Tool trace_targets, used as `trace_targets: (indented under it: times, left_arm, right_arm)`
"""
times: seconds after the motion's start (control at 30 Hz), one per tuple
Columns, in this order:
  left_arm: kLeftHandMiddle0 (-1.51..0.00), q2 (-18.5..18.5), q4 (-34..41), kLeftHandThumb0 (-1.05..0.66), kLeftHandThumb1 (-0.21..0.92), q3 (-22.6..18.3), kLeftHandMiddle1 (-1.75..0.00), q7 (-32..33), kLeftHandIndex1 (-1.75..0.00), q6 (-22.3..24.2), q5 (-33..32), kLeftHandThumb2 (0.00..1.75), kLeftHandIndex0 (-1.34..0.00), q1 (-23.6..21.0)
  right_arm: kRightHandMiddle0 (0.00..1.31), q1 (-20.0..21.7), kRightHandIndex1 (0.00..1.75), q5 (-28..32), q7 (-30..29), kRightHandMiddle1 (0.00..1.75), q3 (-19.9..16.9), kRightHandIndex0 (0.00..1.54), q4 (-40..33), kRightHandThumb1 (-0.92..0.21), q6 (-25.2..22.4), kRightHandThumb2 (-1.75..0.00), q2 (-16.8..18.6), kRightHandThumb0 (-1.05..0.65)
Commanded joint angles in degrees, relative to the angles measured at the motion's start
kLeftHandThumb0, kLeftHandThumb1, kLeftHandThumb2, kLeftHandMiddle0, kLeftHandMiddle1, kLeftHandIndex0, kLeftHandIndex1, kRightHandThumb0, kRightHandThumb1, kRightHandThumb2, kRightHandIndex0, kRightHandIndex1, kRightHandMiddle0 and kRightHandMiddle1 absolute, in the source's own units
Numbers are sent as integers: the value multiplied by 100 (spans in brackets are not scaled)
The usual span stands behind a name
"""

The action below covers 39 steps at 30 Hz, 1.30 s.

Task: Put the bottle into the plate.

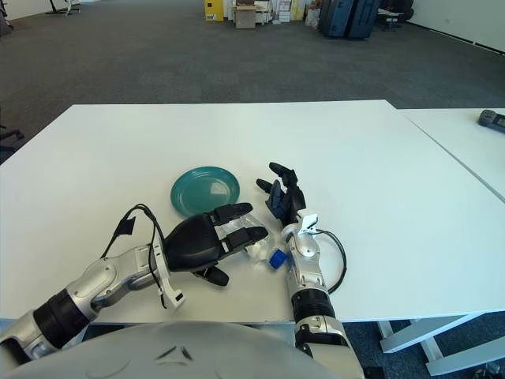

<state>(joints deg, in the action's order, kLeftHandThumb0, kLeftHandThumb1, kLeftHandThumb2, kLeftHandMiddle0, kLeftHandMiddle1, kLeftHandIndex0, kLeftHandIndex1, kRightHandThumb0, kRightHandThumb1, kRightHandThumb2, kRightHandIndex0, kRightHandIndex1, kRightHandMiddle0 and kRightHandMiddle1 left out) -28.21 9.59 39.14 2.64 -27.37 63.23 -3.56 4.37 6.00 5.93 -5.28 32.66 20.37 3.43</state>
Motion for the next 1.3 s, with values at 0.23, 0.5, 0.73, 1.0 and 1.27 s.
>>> trace_targets:
  times: [0.23, 0.5, 0.73, 1.0, 1.27]
  left_arm:
    - [-3, -70, 348, -105, 92, -260, 0, -422, 0, 66, 20, 75, 0, -4]
    - [-6, 24, 337, -105, 92, -323, -1, -556, 0, 106, 22, 74, 0, -46]
    - [-8, 115, 195, -105, 92, -346, -2, -680, 0, 165, 39, 76, 0, -142]
    - [-9, 158, 185, -105, 92, -381, -2, -768, 0, 268, 83, 78, 0, -121]
    - [-10, 180, 26, -105, 92, -368, -2, -522, 0, 182, 56, 78, 0, -162]
  right_arm:
    - [3, -282, 39, 19, -41, 89, 1, 54, 421, -92, -151, -83, 91, -61]
    - [1, -268, 37, 104, -20, 88, -26, 51, 387, -92, -254, -86, 129, -59]
    - [5, -211, 39, 236, 15, 90, -119, 55, 490, -92, -183, -84, 198, -63]
    - [2, -409, 37, 111, -158, 90, -75, 49, 207, -92, -367, -84, 183, -64]
    - [0, -376, 31, 51, -290, 80, -54, 44, 191, -92, -580, -93, 138, -66]
